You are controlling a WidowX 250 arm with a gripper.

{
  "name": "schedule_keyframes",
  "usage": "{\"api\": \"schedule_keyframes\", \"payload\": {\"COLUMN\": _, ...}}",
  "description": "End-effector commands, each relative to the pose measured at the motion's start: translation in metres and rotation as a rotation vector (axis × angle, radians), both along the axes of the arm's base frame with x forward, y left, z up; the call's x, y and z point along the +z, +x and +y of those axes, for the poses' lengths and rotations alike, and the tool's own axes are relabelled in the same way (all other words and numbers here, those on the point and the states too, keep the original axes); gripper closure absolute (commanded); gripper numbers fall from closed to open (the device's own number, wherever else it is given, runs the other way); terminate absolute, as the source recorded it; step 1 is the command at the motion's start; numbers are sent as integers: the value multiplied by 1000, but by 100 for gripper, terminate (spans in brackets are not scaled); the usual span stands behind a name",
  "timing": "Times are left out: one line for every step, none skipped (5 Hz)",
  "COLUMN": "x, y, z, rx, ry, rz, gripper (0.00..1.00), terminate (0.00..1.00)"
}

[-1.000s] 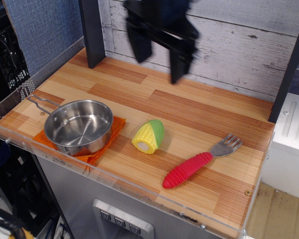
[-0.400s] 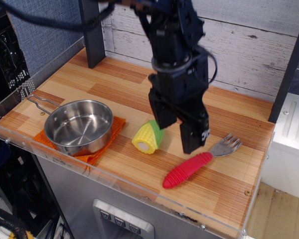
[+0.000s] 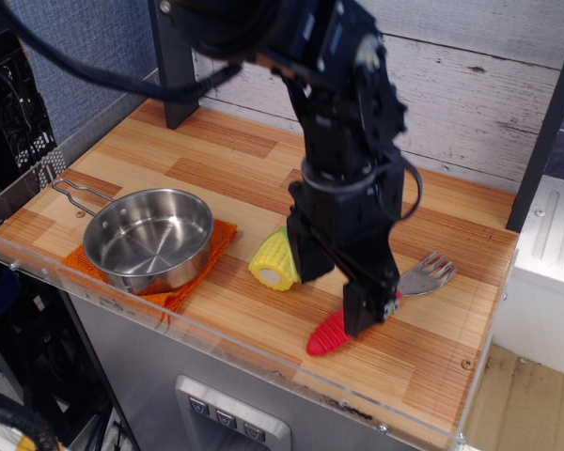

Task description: Put the red fork above the pan

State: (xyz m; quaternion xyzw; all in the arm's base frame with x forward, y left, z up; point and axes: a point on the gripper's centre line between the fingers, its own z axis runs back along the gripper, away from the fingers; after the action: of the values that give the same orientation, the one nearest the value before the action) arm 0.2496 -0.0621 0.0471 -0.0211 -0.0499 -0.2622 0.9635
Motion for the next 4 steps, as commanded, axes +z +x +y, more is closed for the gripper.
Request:
{"api": "schedule_keyframes", "payload": {"x": -17, "y": -13, "z": 0, "rx": -13, "ry": 78, "rz": 2, "gripper": 0, "terminate": 0}}
{"api": "schedule_keyframes", "payload": {"x": -33, "y": -15, "z": 4, "rx": 1, "ry": 90, "rz": 25, "gripper": 0, "terminate": 0}}
{"api": "schedule_keyframes", "payload": {"x": -40, "y": -14, "z": 7, "rx": 9, "ry": 90, "rz": 18, "gripper": 0, "terminate": 0}}
{"api": "schedule_keyframes", "payload": {"x": -46, "y": -7, "z": 6, "rx": 11, "ry": 68, "rz": 17, "gripper": 0, "terminate": 0}}
